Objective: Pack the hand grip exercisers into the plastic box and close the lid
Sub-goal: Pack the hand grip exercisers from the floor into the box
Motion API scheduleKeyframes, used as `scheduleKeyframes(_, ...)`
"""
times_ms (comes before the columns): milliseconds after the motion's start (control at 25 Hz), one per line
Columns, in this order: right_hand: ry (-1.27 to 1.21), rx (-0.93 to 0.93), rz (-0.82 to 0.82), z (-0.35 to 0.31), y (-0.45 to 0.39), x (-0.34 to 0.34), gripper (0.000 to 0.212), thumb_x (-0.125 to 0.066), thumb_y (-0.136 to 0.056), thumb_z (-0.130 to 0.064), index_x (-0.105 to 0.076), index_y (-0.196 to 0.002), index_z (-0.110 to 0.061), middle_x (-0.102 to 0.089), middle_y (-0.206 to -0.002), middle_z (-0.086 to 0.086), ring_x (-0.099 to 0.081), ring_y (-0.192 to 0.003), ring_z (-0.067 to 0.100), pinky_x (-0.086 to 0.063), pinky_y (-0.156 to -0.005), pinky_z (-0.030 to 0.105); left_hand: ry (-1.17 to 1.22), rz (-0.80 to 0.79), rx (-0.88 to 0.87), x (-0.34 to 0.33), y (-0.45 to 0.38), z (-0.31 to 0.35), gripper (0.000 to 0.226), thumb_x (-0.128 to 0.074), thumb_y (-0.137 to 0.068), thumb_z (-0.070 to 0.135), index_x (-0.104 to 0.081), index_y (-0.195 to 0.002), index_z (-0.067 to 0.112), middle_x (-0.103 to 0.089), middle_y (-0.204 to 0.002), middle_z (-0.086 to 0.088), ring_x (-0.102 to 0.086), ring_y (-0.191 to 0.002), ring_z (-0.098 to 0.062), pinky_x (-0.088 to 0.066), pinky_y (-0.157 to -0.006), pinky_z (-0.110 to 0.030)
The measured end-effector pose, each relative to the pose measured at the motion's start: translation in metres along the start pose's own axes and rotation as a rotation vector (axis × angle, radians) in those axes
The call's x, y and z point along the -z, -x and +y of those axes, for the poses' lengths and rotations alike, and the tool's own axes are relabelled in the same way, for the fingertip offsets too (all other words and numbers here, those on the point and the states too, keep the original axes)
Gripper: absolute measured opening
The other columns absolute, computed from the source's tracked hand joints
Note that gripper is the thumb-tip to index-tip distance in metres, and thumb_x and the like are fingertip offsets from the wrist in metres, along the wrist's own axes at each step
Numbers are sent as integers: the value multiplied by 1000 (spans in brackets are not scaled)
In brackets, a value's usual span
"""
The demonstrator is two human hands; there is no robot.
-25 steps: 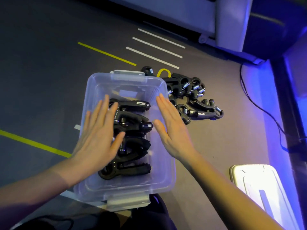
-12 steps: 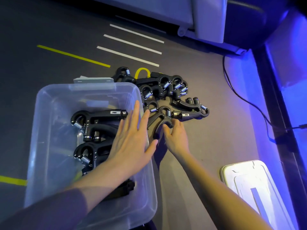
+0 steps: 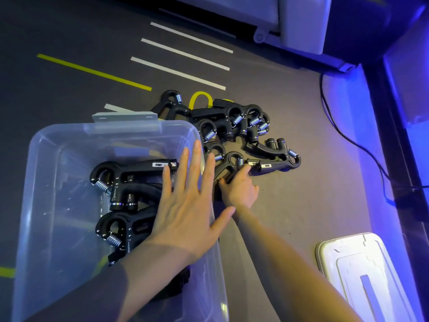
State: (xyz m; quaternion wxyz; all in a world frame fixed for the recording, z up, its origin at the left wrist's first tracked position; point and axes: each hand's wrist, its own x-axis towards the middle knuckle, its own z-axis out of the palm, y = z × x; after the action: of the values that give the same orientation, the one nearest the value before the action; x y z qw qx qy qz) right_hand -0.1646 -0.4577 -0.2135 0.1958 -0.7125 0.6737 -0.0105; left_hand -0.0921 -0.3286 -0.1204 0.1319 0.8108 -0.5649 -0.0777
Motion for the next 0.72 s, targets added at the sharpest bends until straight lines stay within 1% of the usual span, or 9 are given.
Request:
scheduleKeyframes(120, -99, -54, 6, -1, 0, 1, 44, -62, -84, -28, -33, -111, -11, -66, -107, 13, -62, -99, 33, -45, -81, 37, -19, 9, -7, -1, 0, -1, 86, -23, -81, 65, -12, -148, 11, 5, -156, -15, 1, -143, -32, -10, -109, -54)
scheduleKeyframes(200, -155, -65, 29, 3, 4, 4, 41, -59, -86, -25, -34, -116, -10, -65, -108, 14, -61, -101, 35, -44, -77, 35, -26, 17, -10, 1, 1, -2, 85, -24, -81, 64, -14, -147, 11, 3, -156, -15, -2, -143, -33, -13, -109, -56)
scheduleKeyframes(320, -303, -4, 50, 14, 8, 10, 41, -56, -90, -18, -37, -124, -9, -65, -103, 12, -60, -99, 33, -43, -78, 33, -23, 10, -13, 4, 5, -2, 83, -24, -82, 63, -13, -148, 12, 2, -156, -13, -1, -143, -31, -13, -109, -56)
scheduleKeyframes(440, -474, 65, 53, 22, 12, 24, 42, -56, -90, -13, -40, -128, -8, -56, -76, -2, -57, -77, 23, -45, -72, 31, -11, 7, -11, 9, 9, -4, 84, -18, -83, 65, -4, -148, 14, 10, -156, -7, 11, -142, -25, -2, -110, -51)
scheduleKeyframes(480, -521, 94, 63, 24, 15, 30, 42, -57, -90, -13, -41, -129, -8, -50, -71, -5, -54, -71, 20, -45, -67, 31, -1, 15, -10, 12, 10, -5, 85, -14, -83, 66, -1, -148, 13, 12, -156, -6, 15, -141, -23, 3, -109, -49)
scheduleKeyframes(560, -605, 187, 97, 24, 27, 48, 41, -58, -90, -13, -43, -129, -13, -47, -72, -6, -52, -67, 18, -47, -65, 34, 11, 33, -5, 19, 12, -8, 86, -7, -83, 68, 1, -148, 13, 14, -155, -5, 17, -141, -22, 7, -108, -46)
scheduleKeyframes(600, -638, 238, 119, 23, 35, 60, 42, -58, -90, -14, -43, -130, -15, -48, -74, -7, -53, -67, 15, -47, -64, 31, 8, 53, -3, 23, 14, -9, 86, -3, -83, 69, 0, -148, 12, 12, -156, -6, 14, -141, -23, 7, -108, -46)
scheduleKeyframes(640, -655, 287, 143, 21, 41, 70, 44, -58, -90, -13, -44, -131, -16, -49, -76, -8, -53, -67, 7, -46, -64, 23, -4, 75, -2, 27, 14, -10, 86, -1, -84, 68, -2, -148, 11, 8, -156, -8, 9, -142, -25, 5, -108, -47)
scheduleKeyframes(720, -689, 393, 171, 13, 54, 91, 46, -59, -89, -14, -43, -133, -16, -55, -84, -9, -54, -74, -5, -42, -65, 9, -43, 105, -8, 35, 17, -14, 86, -6, -85, 67, -10, -147, 7, -2, -156, -12, -3, -142, -31, 0, -107, -51)
